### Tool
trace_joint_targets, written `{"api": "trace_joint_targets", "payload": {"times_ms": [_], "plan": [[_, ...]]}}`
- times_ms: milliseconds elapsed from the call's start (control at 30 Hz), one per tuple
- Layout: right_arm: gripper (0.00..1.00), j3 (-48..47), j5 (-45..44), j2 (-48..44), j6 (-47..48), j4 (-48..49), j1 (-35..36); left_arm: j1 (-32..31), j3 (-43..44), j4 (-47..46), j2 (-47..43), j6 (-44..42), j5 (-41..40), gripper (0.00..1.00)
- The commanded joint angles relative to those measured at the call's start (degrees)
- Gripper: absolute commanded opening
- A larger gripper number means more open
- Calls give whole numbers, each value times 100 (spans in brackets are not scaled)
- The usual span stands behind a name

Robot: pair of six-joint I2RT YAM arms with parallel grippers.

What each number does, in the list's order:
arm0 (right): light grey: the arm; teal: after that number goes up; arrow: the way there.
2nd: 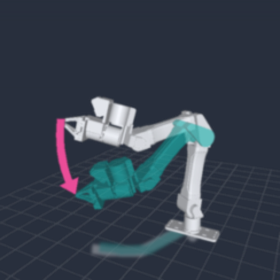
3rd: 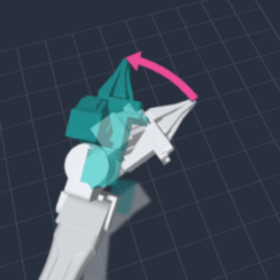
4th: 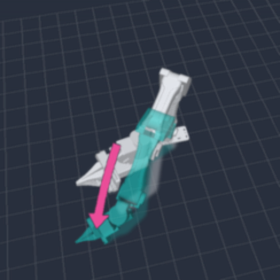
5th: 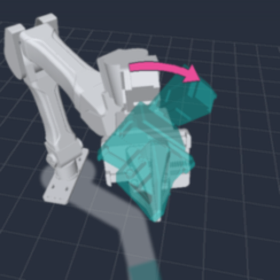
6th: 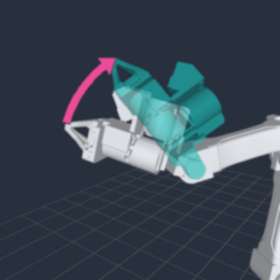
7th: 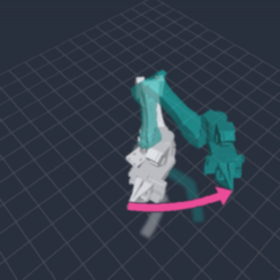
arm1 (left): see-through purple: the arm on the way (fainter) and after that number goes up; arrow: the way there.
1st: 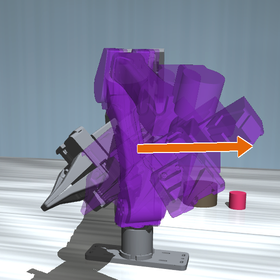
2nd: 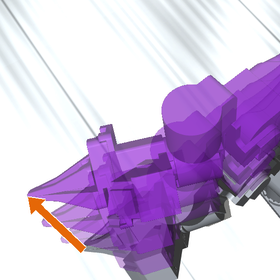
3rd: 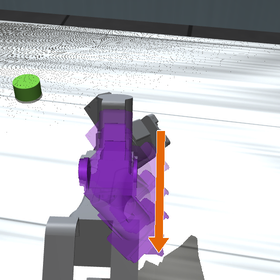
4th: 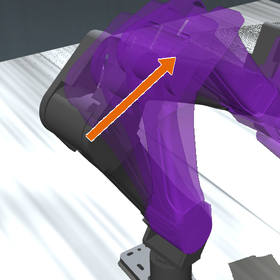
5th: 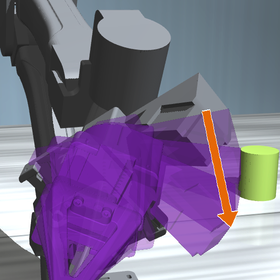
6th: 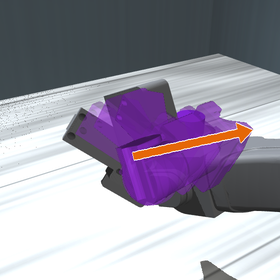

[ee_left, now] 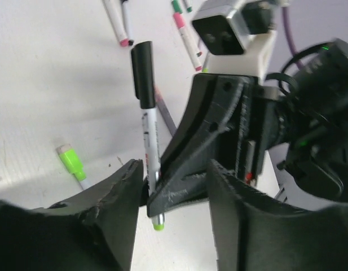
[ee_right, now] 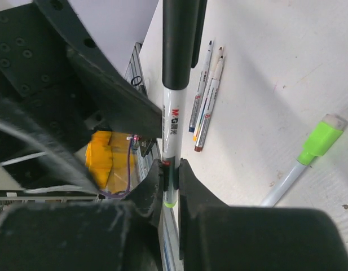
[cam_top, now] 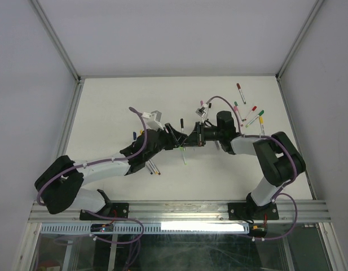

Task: Open the pen caps
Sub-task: Pick up the pen from the center of the board.

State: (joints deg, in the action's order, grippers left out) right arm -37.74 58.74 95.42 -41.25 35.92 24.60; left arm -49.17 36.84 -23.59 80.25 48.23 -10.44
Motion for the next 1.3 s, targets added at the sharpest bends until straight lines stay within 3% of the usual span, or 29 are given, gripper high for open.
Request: {"api": "trace_joint_targets", "payload": {"times_ms": [0,100,167,300,467,667,1000,1267], "plan": [[0,-475,270,-351,461,-775,6,-36,-401,-1098,-919,-460,154,57],[0,-729,270,-477,461,-1558,4,14,-658,-1245,-1333,-629,170,73],[0,-987,805,-533,2152,-2267,4,36,-842,-1371,-1601,-753,192,83],[0,-1495,1120,-623,3557,-3745,-9,126,-1105,-1529,-2048,-914,370,98],[0,-1746,1424,-746,4360,-4617,-120,421,-1249,-1821,-2267,-888,1069,99],[0,-1827,1406,-953,4773,-5034,-259,1024,-1439,-2611,-2077,-208,2205,99],[0,-1855,1734,-938,4941,-5195,-320,1199,-1408,-2799,-1896,116,2322,99],[0,-1842,2112,-925,4969,-5205,-321,1395,-1370,-3721,-1443,257,2802,99]]}}
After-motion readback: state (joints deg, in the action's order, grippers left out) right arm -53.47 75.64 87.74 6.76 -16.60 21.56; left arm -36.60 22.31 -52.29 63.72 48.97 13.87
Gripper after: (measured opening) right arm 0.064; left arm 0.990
